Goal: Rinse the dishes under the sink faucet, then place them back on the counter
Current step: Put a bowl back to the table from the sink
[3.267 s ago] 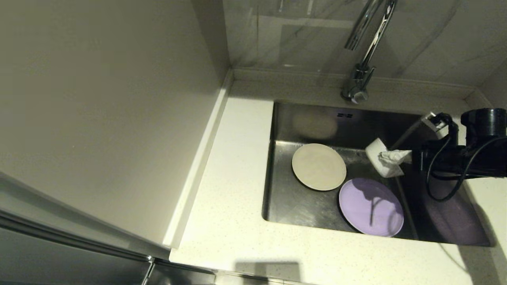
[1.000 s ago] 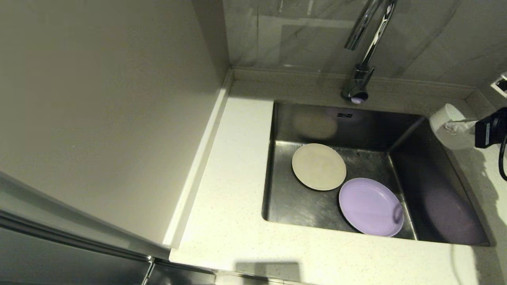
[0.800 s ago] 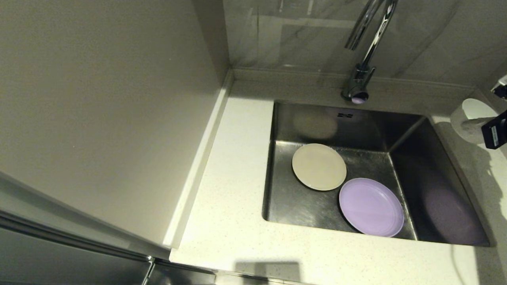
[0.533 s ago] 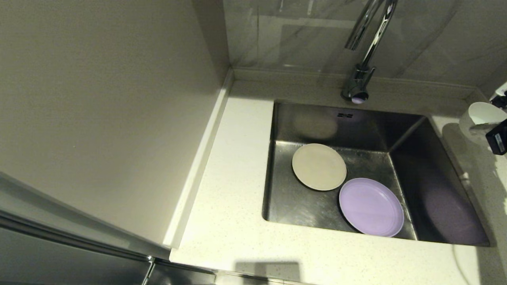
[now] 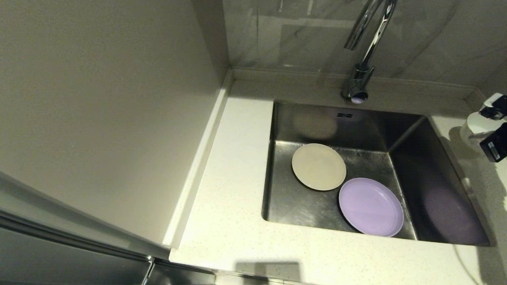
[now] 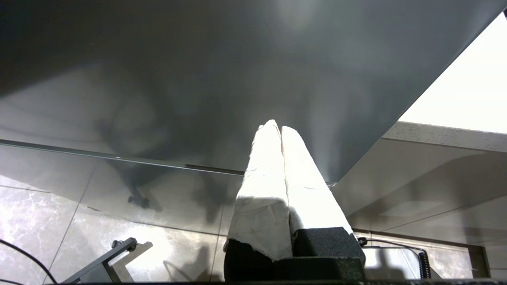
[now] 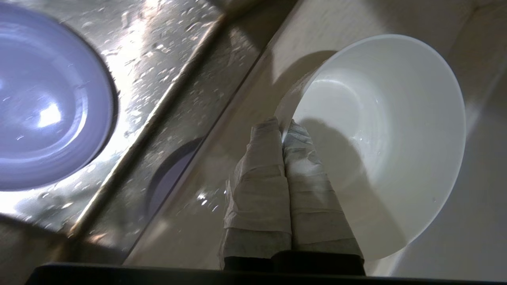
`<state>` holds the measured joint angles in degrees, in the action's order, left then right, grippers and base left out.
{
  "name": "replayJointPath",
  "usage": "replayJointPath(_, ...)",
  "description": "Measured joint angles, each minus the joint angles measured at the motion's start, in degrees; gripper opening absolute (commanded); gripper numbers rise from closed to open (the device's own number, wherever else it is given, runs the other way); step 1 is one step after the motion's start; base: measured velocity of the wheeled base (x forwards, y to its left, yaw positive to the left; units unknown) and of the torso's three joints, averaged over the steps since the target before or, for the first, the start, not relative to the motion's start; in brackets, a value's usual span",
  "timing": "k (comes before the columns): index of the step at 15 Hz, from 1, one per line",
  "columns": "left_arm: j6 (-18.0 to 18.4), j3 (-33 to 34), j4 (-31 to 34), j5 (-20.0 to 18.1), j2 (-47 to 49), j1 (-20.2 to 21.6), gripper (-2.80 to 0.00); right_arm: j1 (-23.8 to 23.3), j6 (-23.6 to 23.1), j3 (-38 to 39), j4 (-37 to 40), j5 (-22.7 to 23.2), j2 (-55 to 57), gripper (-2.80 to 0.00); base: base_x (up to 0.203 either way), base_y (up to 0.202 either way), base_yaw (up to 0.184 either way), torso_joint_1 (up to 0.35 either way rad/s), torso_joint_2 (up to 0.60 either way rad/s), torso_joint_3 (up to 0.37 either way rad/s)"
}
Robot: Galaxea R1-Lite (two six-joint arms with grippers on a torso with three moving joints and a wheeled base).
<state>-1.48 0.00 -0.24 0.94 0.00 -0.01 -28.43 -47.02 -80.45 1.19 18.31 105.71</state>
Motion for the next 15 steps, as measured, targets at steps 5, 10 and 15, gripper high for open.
replayJointPath(5,0.0,0.0,0.0,0.0,0.0,0.0,-2.80,3.9,0.2,-9.7,-2.4,-10.1,6.5,-2.80,0.000,0.000,0.000,0.000,0.00,0.000)
replayJointPath(10,0.0,0.0,0.0,0.0,0.0,0.0,-2.80,5.1,0.4,-17.4,-9.3,-14.4,14.6,-2.80,0.000,0.000,0.000,0.000,0.00,0.000)
replayJointPath(15,0.0,0.0,0.0,0.0,0.0,0.0,-2.80,5.3,0.5,-23.2,-9.3,-14.9,19.2,-2.80,0.000,0.000,0.000,0.000,0.00,0.000)
